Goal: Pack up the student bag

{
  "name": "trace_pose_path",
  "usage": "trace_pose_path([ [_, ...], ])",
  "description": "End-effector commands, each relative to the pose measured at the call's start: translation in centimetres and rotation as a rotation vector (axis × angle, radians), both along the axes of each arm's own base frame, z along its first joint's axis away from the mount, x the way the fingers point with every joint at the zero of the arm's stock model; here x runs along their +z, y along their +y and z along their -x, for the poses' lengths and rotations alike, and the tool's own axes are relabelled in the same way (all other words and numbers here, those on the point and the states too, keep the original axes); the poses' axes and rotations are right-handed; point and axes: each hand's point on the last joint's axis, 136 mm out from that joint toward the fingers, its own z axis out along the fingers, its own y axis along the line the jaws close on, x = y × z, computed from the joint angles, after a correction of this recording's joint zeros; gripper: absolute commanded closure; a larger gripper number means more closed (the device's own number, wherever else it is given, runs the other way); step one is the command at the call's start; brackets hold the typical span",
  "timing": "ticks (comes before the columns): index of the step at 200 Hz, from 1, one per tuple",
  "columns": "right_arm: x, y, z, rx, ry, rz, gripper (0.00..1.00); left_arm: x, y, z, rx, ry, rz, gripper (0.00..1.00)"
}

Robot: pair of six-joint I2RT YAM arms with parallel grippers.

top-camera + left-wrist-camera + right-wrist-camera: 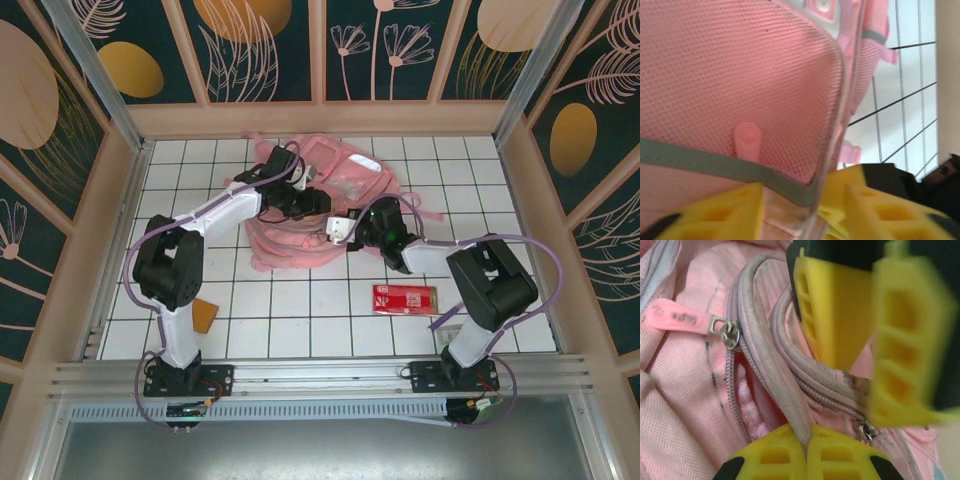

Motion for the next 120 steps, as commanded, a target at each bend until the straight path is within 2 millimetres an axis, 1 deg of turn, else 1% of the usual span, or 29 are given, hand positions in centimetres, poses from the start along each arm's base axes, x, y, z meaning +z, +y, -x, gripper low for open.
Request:
trace_pose_path([
  [1,3.8,-0.7,-0.6,0.003,0.005,-0.159,1.00,4.1,1.2,1.2,-0.063,-0.123,0.000,0.43],
  [6,4.0,-0.8,-0.5,0.009,0.027,-0.178,1.00,4.2,1.5,1.5,-0.067,-0.132,-0.007,0.42],
  [15,4.1,-0.9,-0.3,0.021,0.059,-0.211,1.00,3.6,1.9,2.4,-0.077,-0.120,-0.022,0.43],
  [38,4.1,-0.3,0.3,0.051,0.132,-0.265,1.00,1.0,2.5,5.1,-0.123,-0.056,-0.061,0.47],
  [50,3.8,-0.1,0.5,0.065,0.172,-0.282,1.00,0.4,2.5,5.9,-0.139,-0.073,-0.100,0.49],
  [73,3.7,0.3,0.6,0.077,0.212,-0.322,1.00,0.0,1.6,6.5,-0.139,-0.070,-0.093,0.53],
  [87,3.6,0.4,0.6,0.082,0.228,-0.331,1.00,-0.4,1.7,6.3,-0.111,-0.064,-0.096,0.56],
  [102,3.6,0.5,0.7,0.086,0.236,-0.335,1.00,-1.0,2.2,5.9,-0.074,-0.064,-0.120,0.58],
  [120,3.6,0.5,0.6,0.081,0.243,-0.338,1.00,-1.2,2.0,6.2,-0.080,-0.051,-0.119,0.59],
])
